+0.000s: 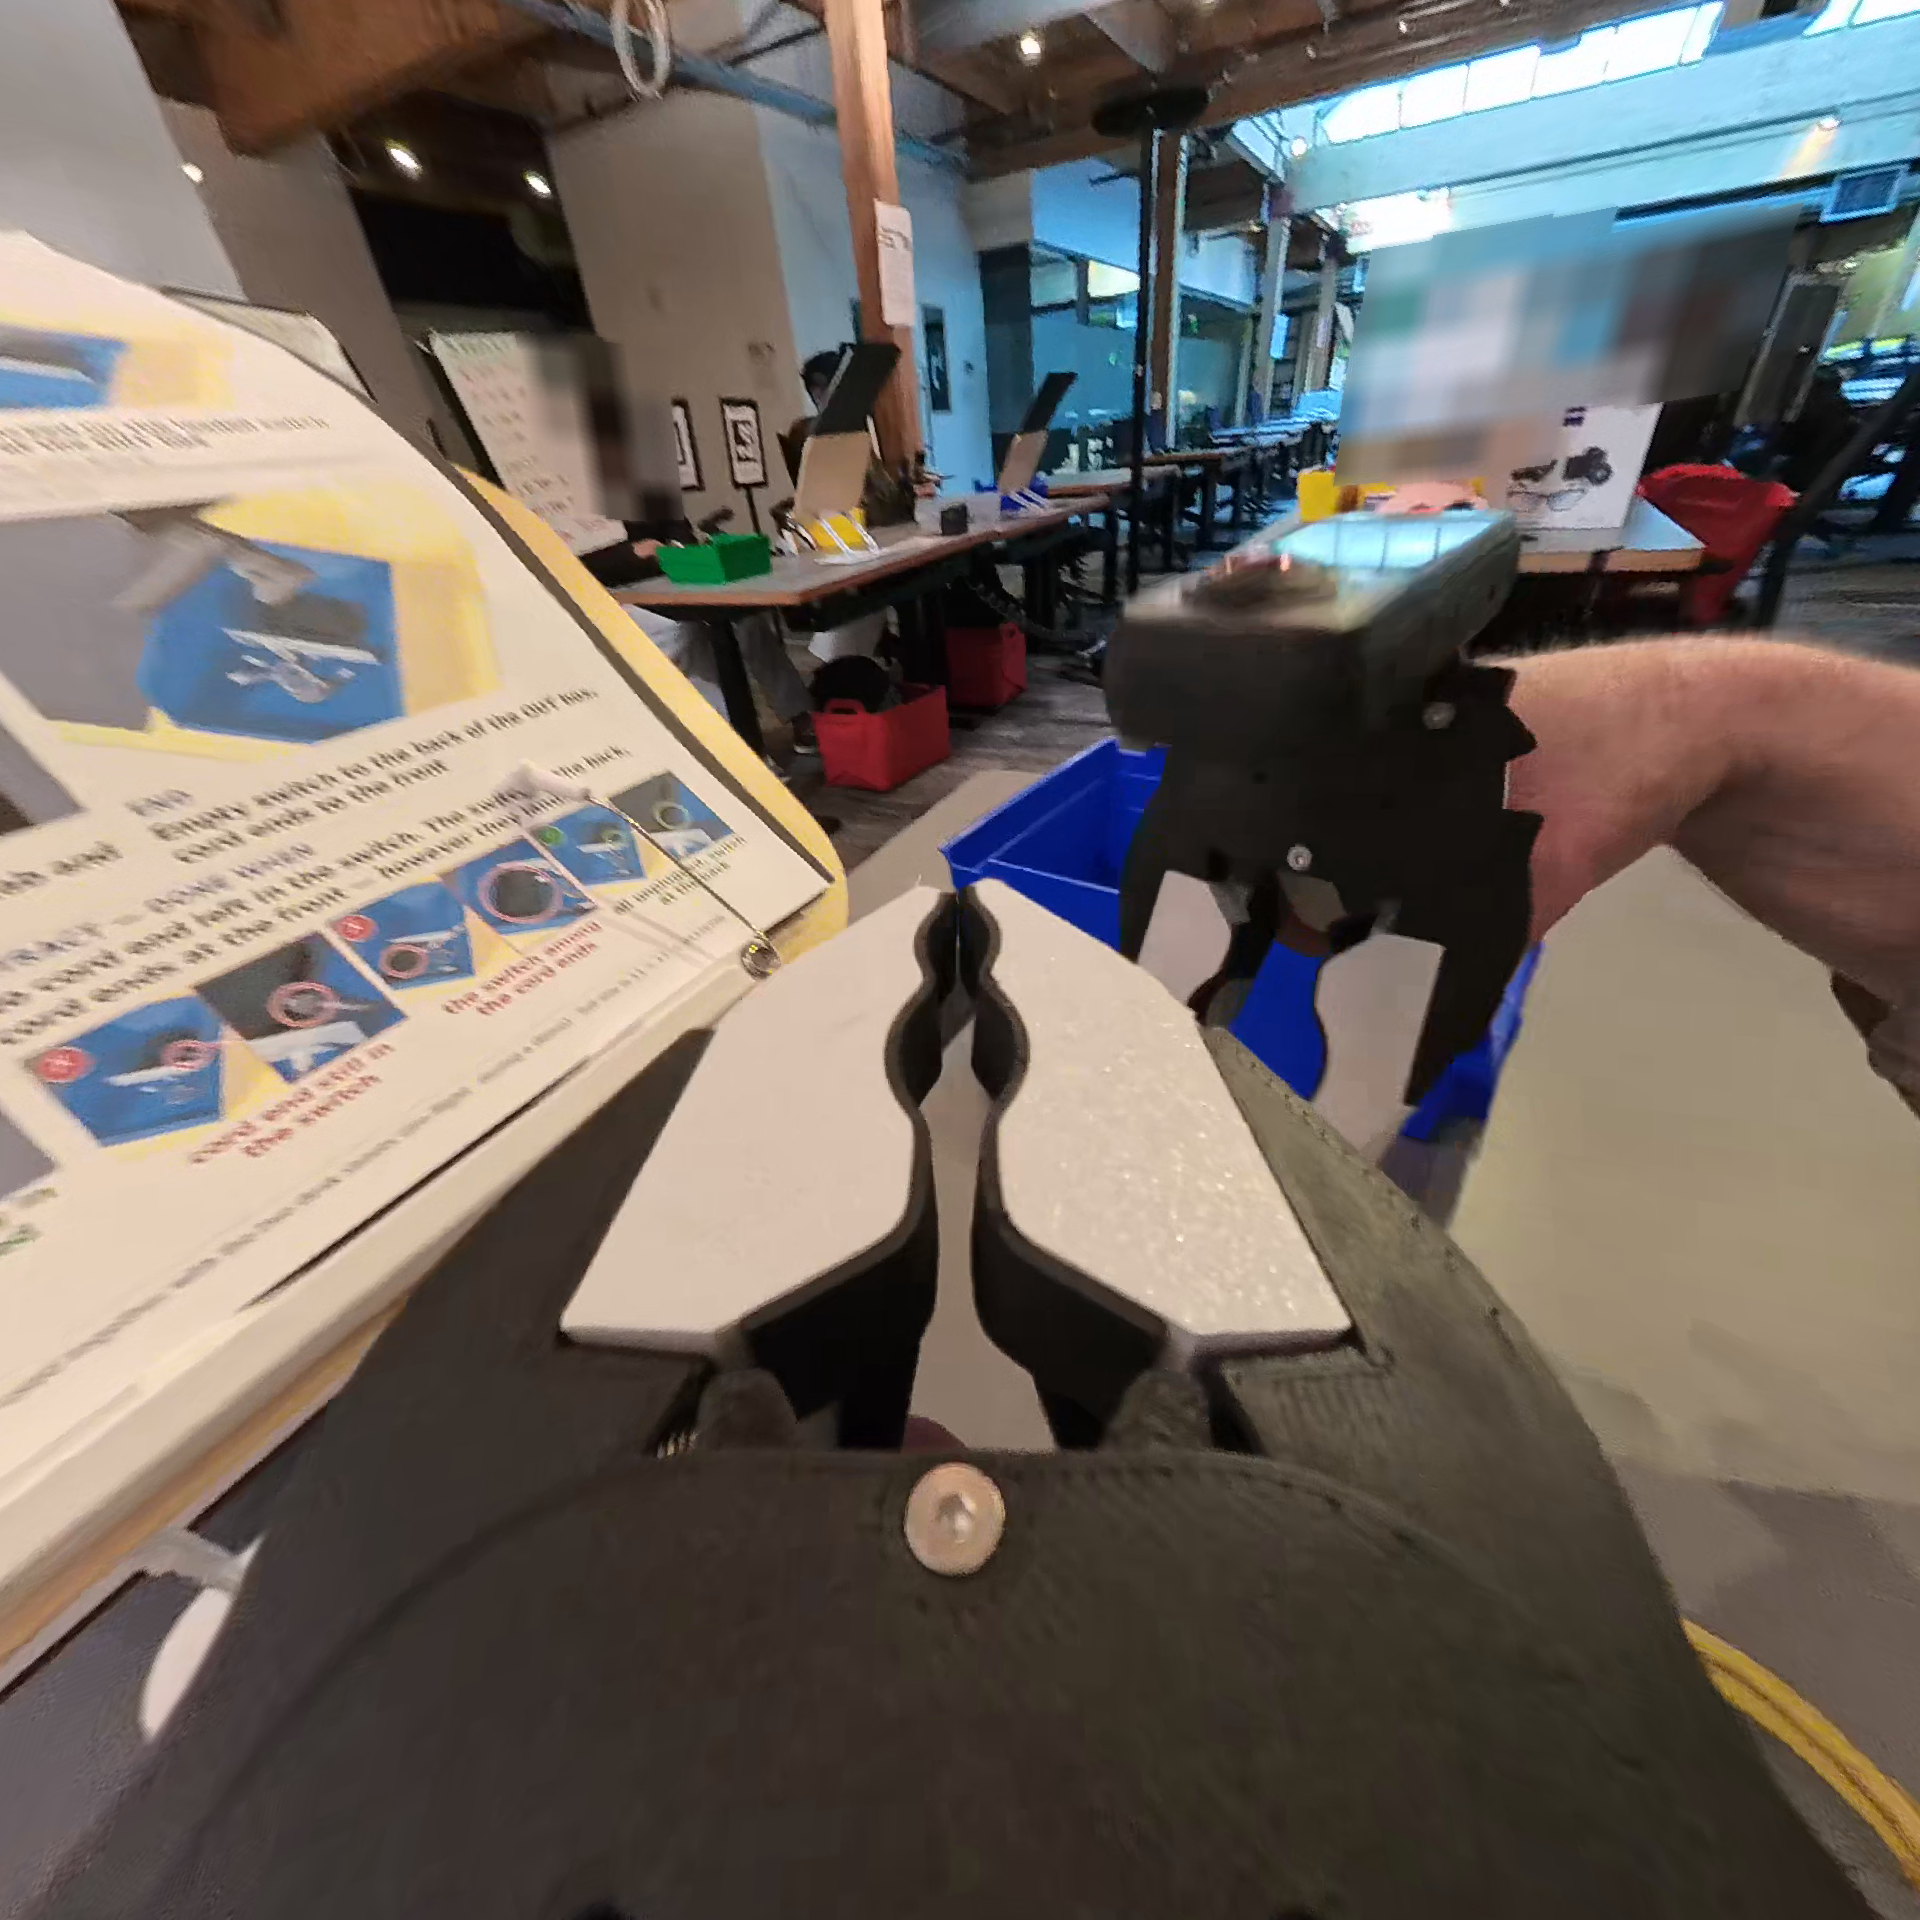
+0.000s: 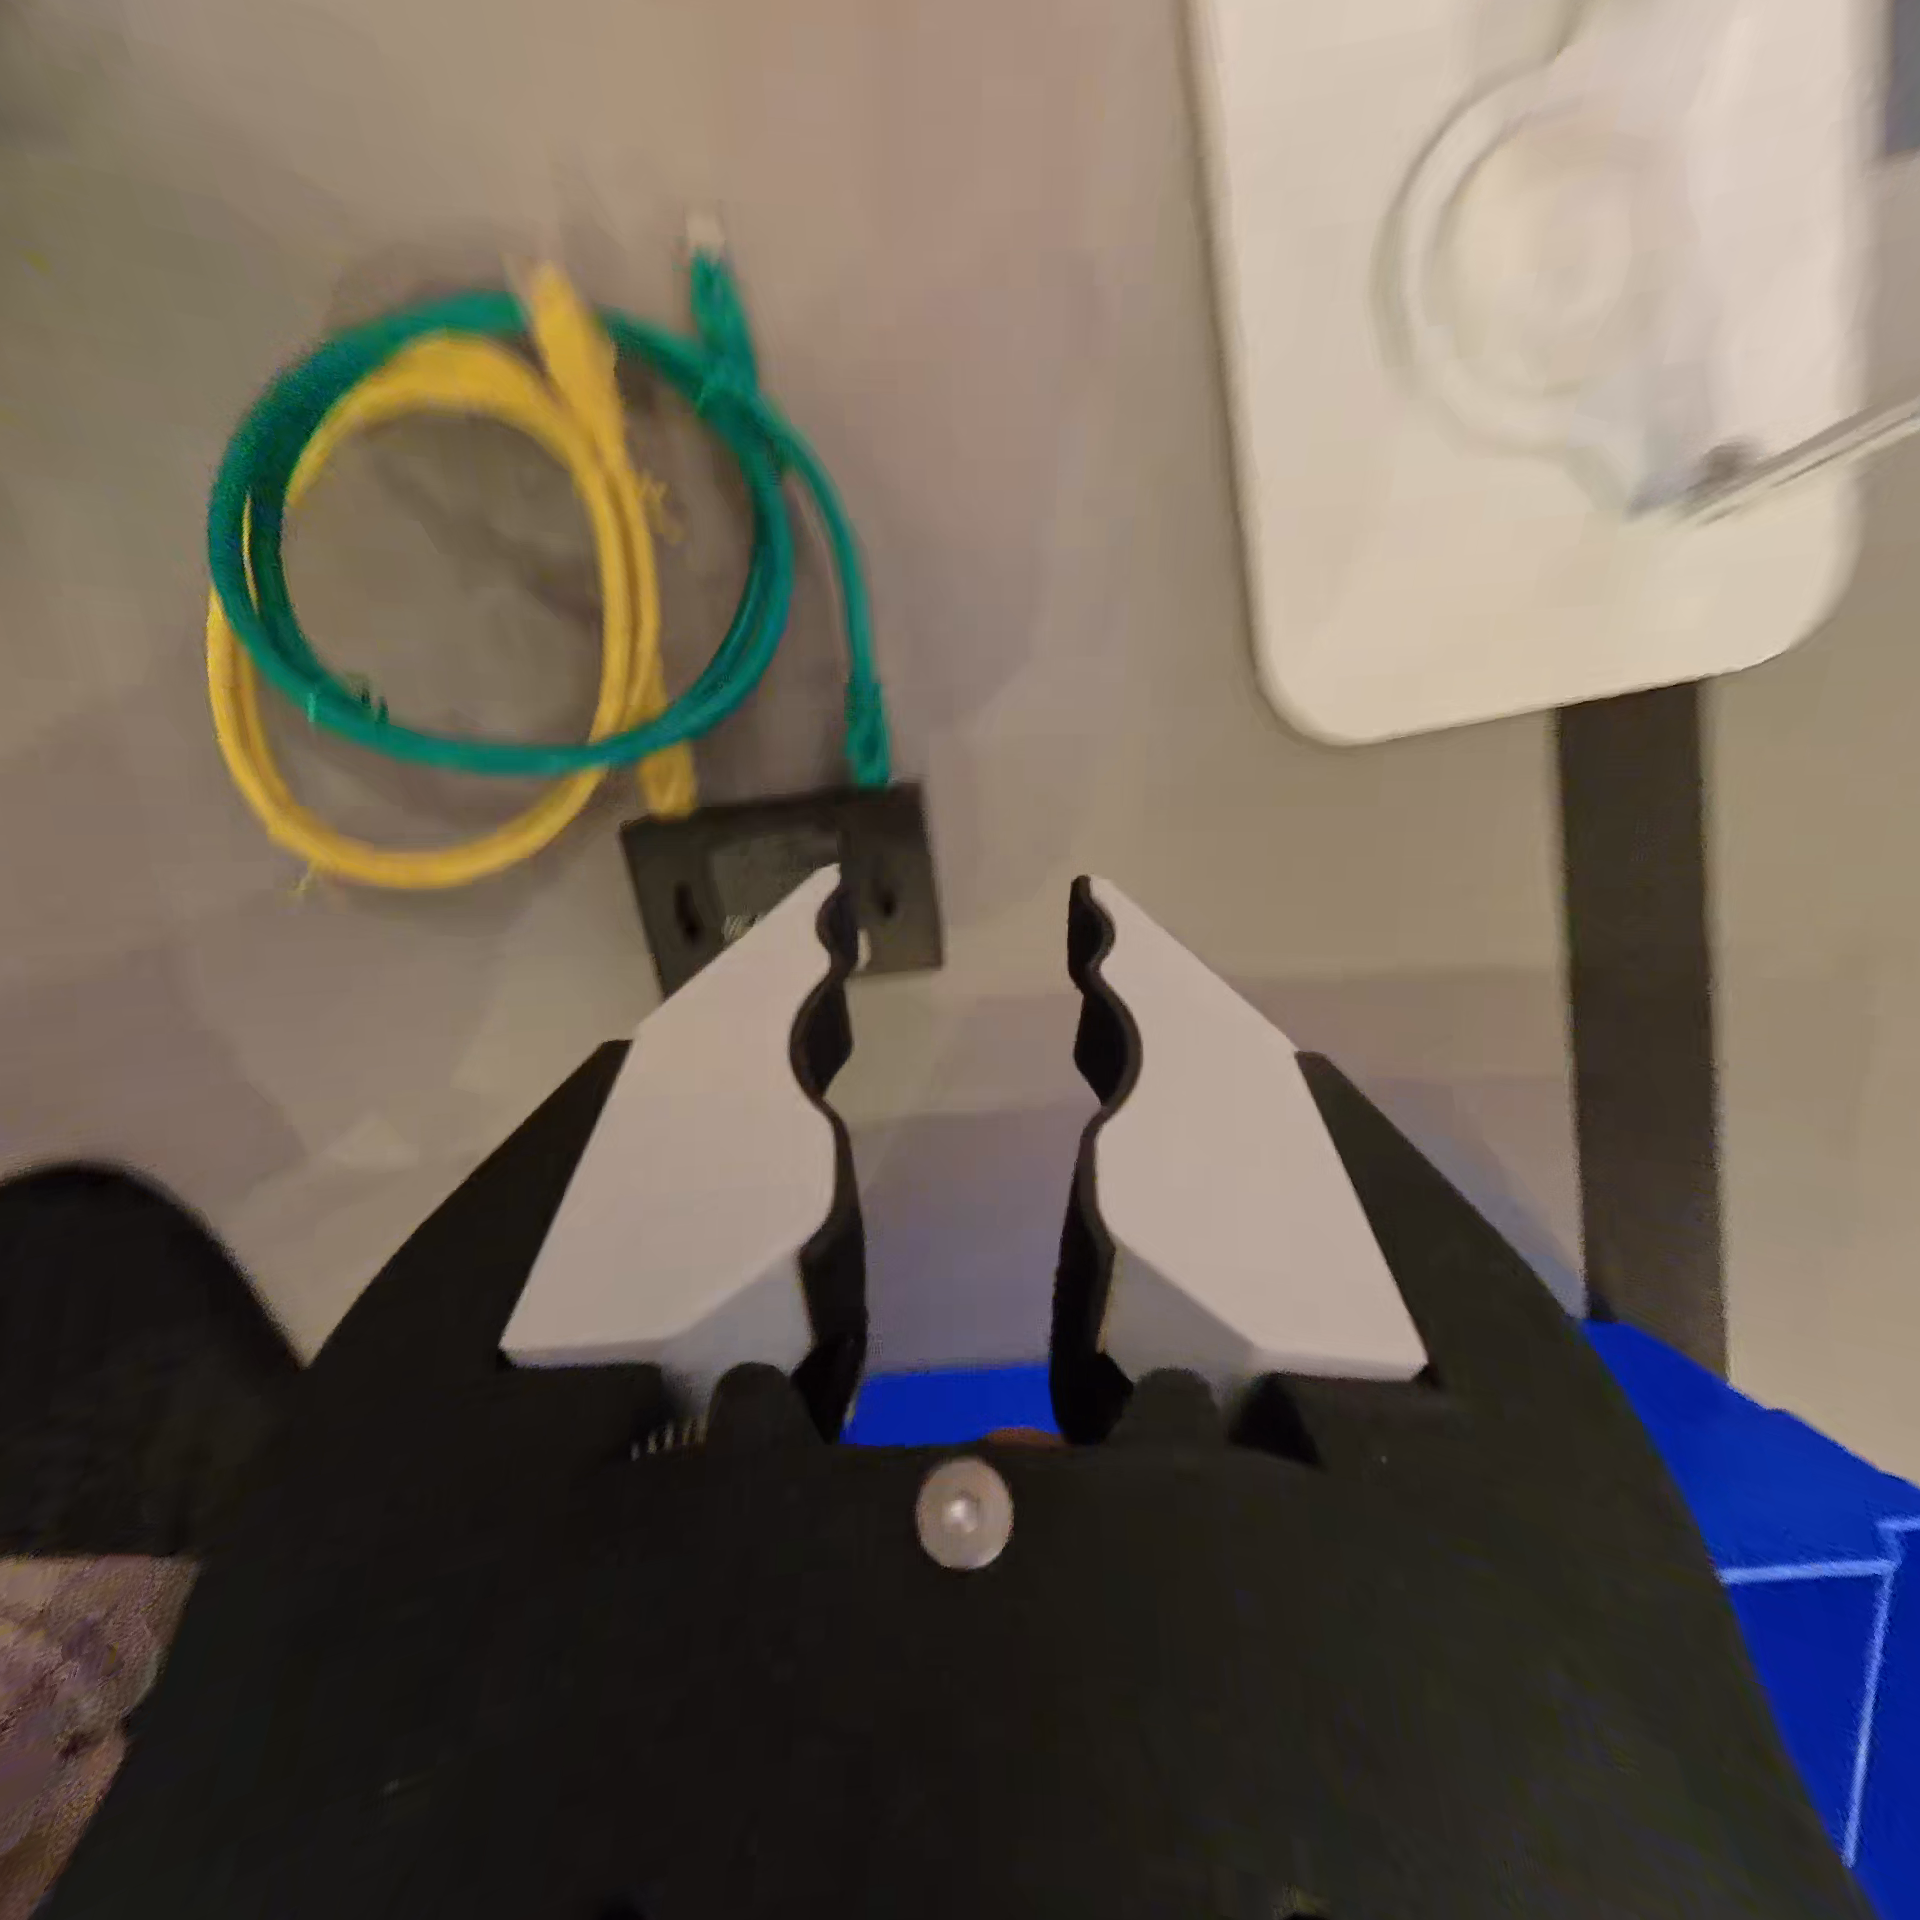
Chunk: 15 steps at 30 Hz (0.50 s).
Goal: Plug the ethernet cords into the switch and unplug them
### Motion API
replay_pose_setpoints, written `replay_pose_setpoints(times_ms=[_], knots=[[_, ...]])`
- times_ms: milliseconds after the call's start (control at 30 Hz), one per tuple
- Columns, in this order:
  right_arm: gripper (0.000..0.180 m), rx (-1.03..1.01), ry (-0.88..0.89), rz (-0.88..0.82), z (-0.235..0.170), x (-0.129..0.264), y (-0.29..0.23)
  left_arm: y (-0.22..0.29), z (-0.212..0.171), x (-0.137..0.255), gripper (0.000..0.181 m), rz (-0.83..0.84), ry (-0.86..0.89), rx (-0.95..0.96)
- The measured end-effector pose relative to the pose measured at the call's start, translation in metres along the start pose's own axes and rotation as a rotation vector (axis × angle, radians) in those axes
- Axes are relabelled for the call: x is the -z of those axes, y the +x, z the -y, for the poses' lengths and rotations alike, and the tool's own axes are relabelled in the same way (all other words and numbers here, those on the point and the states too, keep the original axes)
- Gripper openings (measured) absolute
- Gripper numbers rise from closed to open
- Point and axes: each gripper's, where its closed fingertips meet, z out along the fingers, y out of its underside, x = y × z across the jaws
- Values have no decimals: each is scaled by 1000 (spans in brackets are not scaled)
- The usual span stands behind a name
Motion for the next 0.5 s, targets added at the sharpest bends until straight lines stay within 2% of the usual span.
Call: replay_pose_setpoints(times_ms=[167, 333, 500], knots=[[26, 9, 400, -15, 51, 29, 7, -5, 8, 5, 0, 41, 21, -42], [37, 12, 680, -57, 61, 46, 5, -1, 4, 1, 7, -1, 1, -19], [38, -7, 703, -58, 58, 49, 15, 6, 15, 3, 19, -5, 12, -48]])
